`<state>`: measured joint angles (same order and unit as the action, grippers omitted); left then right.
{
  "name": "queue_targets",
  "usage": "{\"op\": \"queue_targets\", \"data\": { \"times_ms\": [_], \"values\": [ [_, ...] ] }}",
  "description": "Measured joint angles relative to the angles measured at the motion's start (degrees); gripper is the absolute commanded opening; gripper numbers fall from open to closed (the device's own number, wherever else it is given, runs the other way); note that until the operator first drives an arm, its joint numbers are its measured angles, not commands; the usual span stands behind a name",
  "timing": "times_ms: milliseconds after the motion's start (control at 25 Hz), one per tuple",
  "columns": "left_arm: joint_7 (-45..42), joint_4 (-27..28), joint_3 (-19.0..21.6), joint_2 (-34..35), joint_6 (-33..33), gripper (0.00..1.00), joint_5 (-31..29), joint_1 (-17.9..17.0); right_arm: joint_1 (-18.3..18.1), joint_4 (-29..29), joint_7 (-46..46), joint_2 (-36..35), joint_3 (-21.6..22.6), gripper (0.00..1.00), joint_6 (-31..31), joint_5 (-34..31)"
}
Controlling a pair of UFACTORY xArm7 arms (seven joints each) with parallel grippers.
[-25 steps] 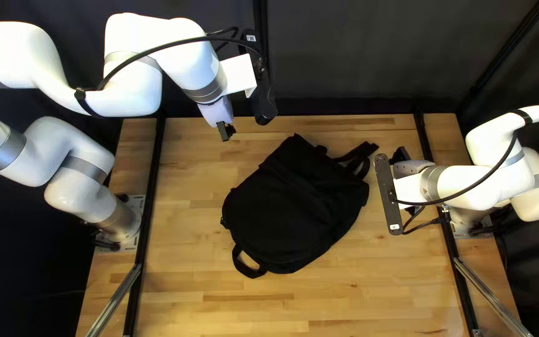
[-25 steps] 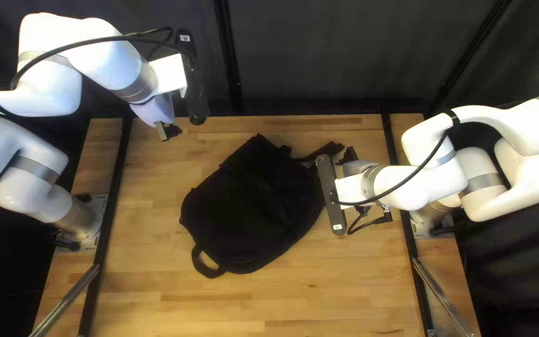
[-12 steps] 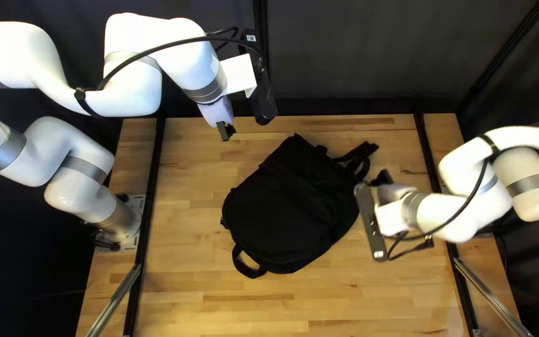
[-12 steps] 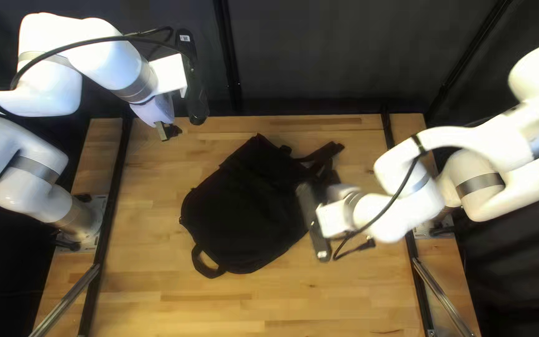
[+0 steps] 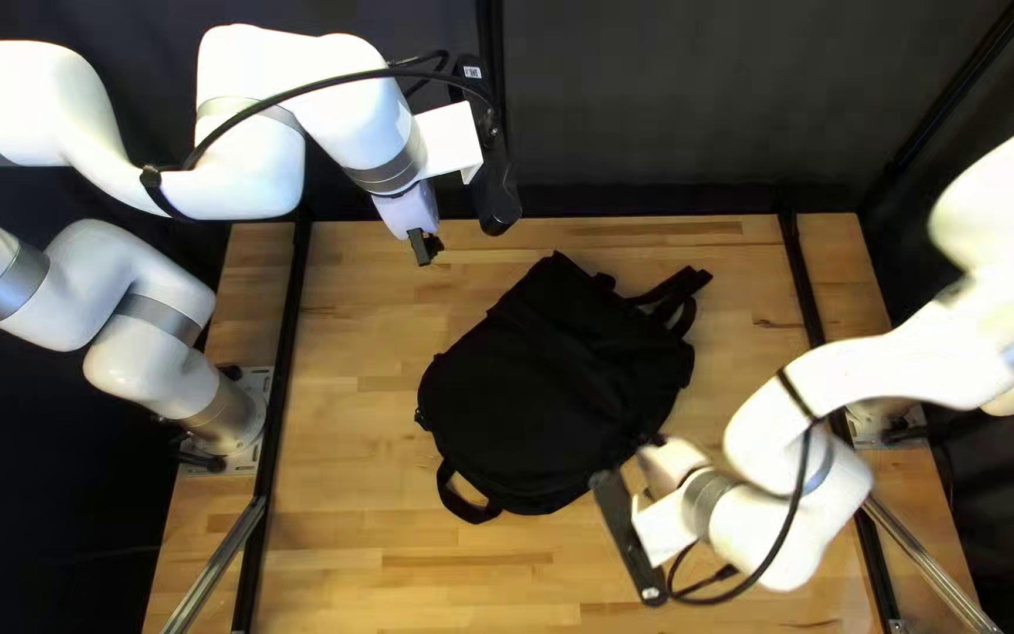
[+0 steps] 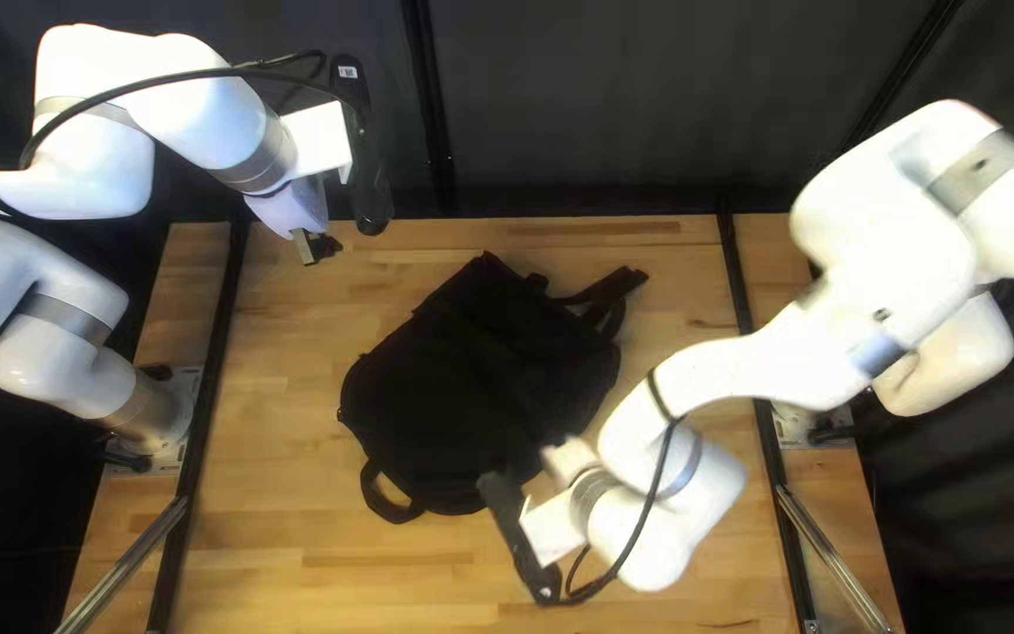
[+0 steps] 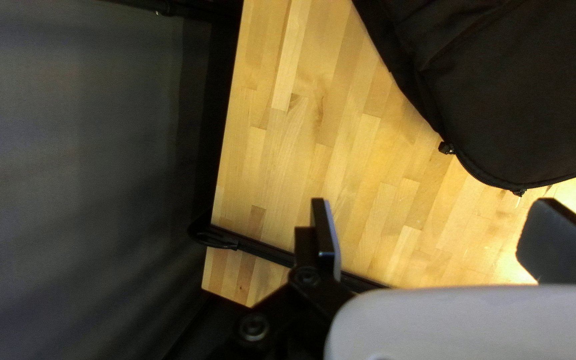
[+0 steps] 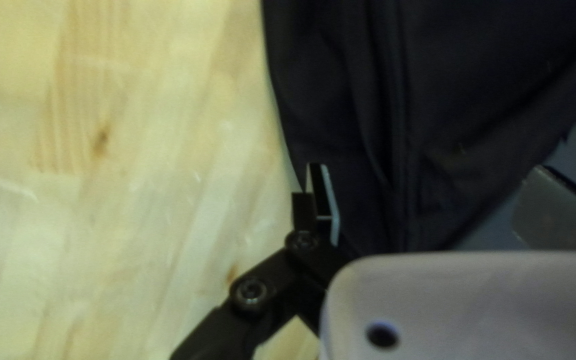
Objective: Remove a lunch box from a kids backpack
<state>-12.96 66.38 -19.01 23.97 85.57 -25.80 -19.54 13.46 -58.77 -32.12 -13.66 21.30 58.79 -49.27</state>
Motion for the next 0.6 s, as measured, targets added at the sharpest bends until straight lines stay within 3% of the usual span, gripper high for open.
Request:
{"op": "queue_targets", "data": {
  "times_ms": [120, 200, 240, 280, 320, 600],
  "values": [
    [0.0, 0.0, 0.0, 0.0, 0.0, 1.0, 0.0, 0.0, 0.1, -1.5, 0.2, -2.8, -0.7, 0.97, -1.0, -2.7],
    [0.0, 0.0, 0.0, 0.0, 0.0, 1.0, 0.0, 0.0, 0.2, -2.4, 0.6, -4.2, -1.0, 0.78, -1.1, -3.9],
    [0.0, 0.0, 0.0, 0.0, 0.0, 1.0, 0.0, 0.0, 0.2, -2.9, 0.9, -5.0, -1.2, 0.64, -1.0, -4.5],
    [0.0, 0.0, 0.0, 0.0, 0.0, 1.0, 0.0, 0.0, 0.3, -3.3, 1.1, -5.5, -1.4, 0.27, -0.9, -5.0],
    [0.0, 0.0, 0.0, 0.0, 0.0, 1.0, 0.0, 0.0, 0.3, -3.7, 1.4, -6.1, -1.5, 0.1, -0.8, -5.5],
    [0.0, 0.0, 0.0, 0.0, 0.0, 1.0, 0.0, 0.0, 0.8, -5.3, 3.8, -8.4, -2.4, 0.05, 2.0, -7.6]
  ]
}}
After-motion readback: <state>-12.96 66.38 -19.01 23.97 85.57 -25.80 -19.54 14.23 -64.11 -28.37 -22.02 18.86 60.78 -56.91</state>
